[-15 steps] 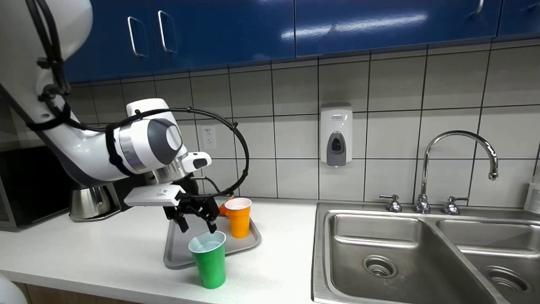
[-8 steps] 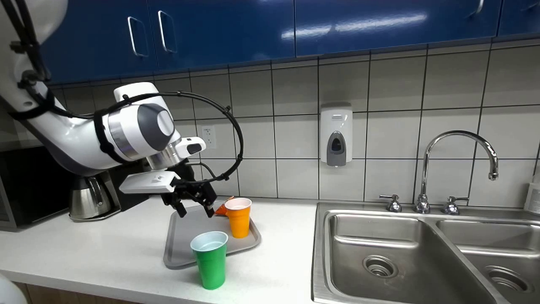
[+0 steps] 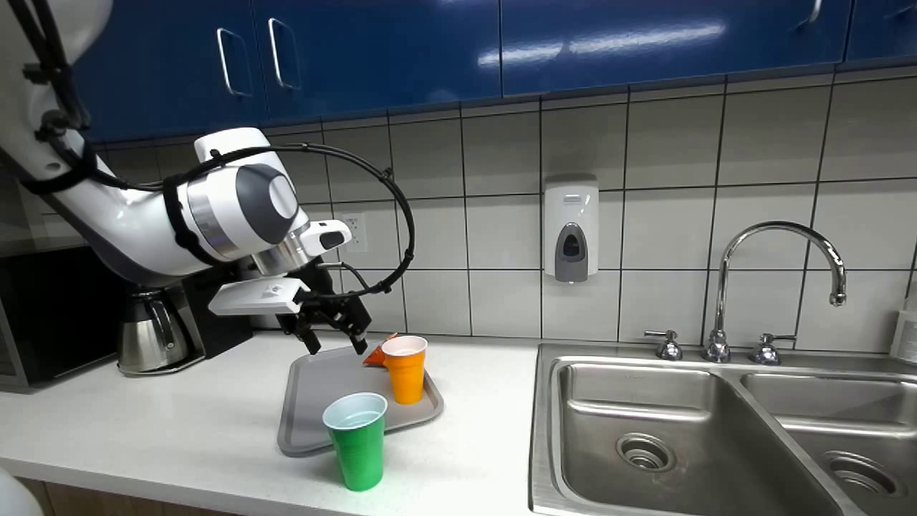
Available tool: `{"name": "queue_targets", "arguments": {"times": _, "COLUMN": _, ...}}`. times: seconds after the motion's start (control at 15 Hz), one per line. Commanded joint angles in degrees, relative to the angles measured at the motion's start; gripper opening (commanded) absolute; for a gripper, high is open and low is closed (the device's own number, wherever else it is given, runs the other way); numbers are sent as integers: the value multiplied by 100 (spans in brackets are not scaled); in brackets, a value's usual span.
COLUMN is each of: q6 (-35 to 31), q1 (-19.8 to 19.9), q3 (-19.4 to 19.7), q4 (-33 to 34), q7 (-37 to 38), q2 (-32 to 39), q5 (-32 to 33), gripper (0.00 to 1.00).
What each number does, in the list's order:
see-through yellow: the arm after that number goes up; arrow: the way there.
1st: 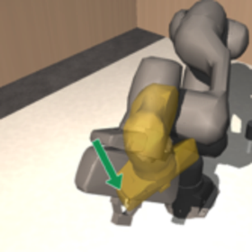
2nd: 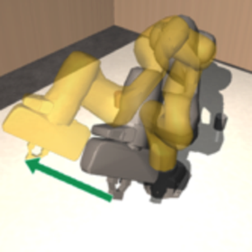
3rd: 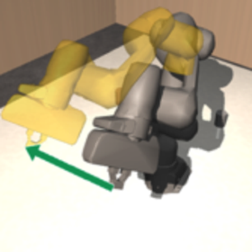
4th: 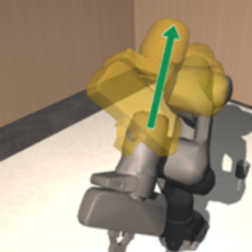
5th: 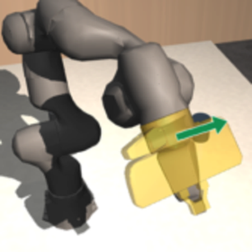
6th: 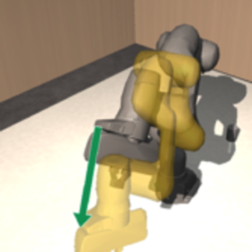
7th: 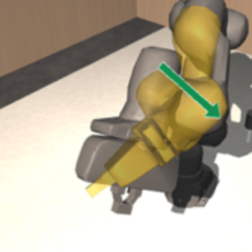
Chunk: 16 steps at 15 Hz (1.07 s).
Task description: Remove the green and orange cups from the tray
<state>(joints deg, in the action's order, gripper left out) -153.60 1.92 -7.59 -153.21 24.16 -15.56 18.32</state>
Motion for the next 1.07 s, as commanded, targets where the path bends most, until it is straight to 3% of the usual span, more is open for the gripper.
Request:
{"name": "queue_targets", "arguments": {"times": 0.0, "q6": -27, "q1": 213, "q3": -65, "q4": 274, "q7": 10, "q2": 184, "q5": 43, "gripper": 100}}
{"name": "queue_targets", "arguments": {"times": 0.4, "q6": -234, "q1": 327, "q3": 45, "q4": 685, "q7": -51, "q2": 690, "q5": 112, "gripper": 100}}
{"name": "queue_targets", "arguments": {"times": 1.0, "q6": -819, "q1": 107, "q3": 415, "q4": 1535, "q7": -307, "q2": 1801, "q5": 36, "gripper": 100}}
